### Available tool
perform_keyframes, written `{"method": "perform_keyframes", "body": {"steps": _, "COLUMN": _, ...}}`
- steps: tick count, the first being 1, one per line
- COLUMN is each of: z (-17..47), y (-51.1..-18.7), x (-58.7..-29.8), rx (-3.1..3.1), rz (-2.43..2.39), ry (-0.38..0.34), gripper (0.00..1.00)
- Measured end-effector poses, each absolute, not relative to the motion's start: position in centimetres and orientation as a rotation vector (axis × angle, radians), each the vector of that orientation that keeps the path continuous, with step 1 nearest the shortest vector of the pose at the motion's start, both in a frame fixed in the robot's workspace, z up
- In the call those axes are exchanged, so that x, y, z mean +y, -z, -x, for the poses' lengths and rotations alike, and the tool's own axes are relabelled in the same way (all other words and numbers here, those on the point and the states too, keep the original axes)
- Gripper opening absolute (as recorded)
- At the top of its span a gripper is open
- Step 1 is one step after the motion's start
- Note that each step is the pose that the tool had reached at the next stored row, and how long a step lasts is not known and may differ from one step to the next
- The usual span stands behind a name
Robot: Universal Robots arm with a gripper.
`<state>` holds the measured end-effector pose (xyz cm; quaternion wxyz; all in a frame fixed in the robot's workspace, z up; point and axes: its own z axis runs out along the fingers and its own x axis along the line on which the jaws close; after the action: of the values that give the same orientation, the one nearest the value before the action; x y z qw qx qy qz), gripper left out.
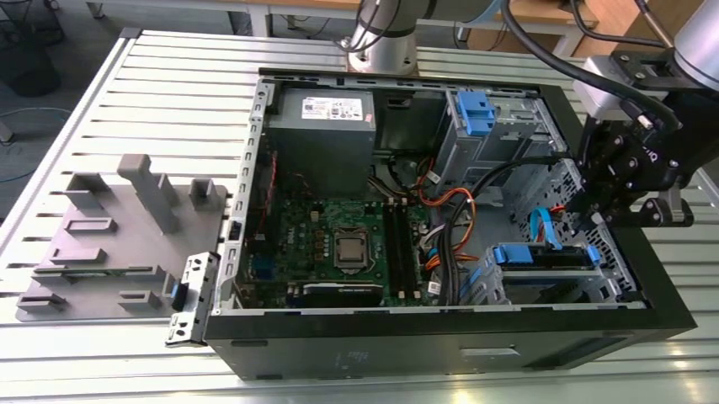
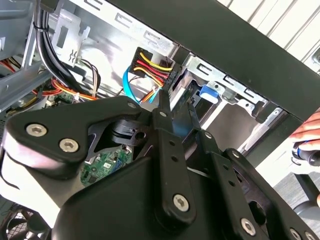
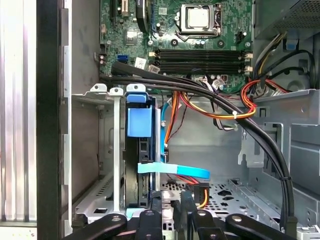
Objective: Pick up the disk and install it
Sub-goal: 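Insert the second disk wire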
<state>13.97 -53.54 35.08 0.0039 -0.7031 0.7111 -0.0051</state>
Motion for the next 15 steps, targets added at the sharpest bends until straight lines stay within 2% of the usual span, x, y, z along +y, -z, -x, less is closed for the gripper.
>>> {"method": "perform_keyframes", "body": {"steps": 15, "z": -15.0, "y": -34.8, "x": -53.5, "rx": 2.229, "rz": 2.203, "ry": 0.016, "gripper": 0.29}}
